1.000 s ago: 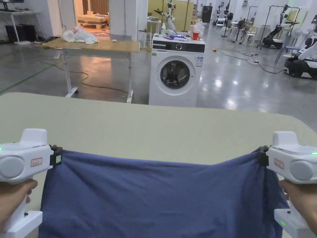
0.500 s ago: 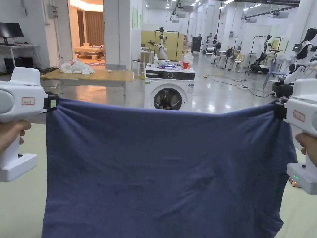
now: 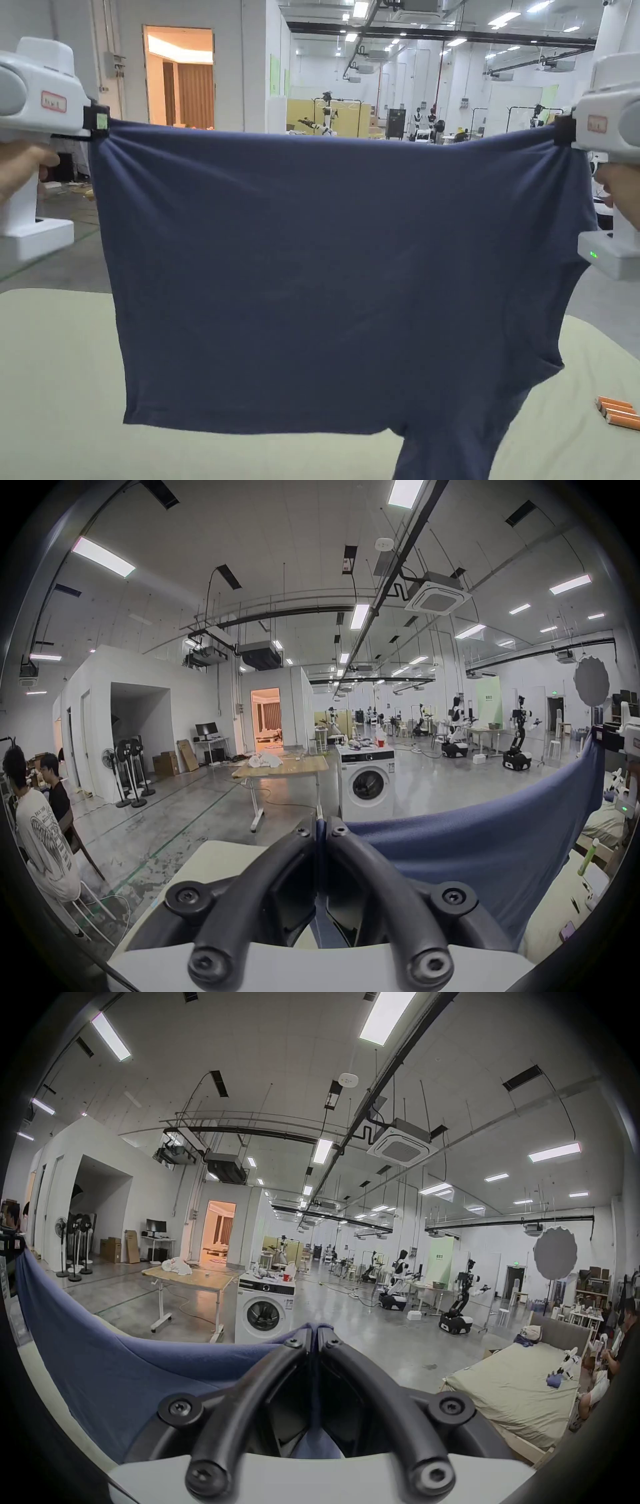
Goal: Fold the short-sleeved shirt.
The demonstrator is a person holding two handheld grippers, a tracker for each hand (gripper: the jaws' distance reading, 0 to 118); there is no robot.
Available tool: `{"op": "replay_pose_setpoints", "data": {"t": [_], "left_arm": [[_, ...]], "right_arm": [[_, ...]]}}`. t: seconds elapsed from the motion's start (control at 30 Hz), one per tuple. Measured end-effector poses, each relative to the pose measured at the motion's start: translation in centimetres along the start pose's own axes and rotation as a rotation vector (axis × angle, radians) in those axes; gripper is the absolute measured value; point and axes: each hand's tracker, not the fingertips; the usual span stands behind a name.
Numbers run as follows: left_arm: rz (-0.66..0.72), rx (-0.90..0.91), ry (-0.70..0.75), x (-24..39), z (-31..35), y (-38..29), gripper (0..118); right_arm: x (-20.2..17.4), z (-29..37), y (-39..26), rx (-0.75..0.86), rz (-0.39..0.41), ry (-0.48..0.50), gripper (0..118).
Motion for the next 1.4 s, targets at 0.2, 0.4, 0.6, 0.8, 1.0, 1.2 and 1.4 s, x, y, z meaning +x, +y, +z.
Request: {"op": "replay_pose_setpoints", "data": {"t": [0.2,0.4,0.6,0.8,1.0,1.2,1.4], "left_arm": [[0.010,0.020,0.017,-0.5,-1.8,2.5,0],[0.002,-0.006,0.046,-0.6,-3.8,0.3,0],[0.007,-0.089,0.037,0.0,-5.7,-6.1,0],[0.061,-0.166,0.011,0.3,-6.4,-13.3,0],[0.080,-0.185,-0.016,0.7,-2.2,-17.8,0],[0.112,-0.168,-0.038,0.8,4.4,-21.3,0],[0.142,-0.149,-0.058,0.5,11.6,-24.1,0]], "right_arm": [[-0.7,-3.2,2.4,0.015,0.018,-0.019,1],[-1.8,-5.3,0.9,-0.002,0.038,-0.007,1],[-2.7,-6.1,-4.1,-0.064,0.051,0.009,1],[-3.1,-4.7,-10.3,-0.127,0.048,0.011,1],[-2.6,0.6,-14.8,-0.157,0.041,0.024,1],[-1.4,7.9,-18.6,-0.173,0.046,0.043,1],[-0.3,15.7,-22.4,-0.200,0.022,0.071,1]]}}
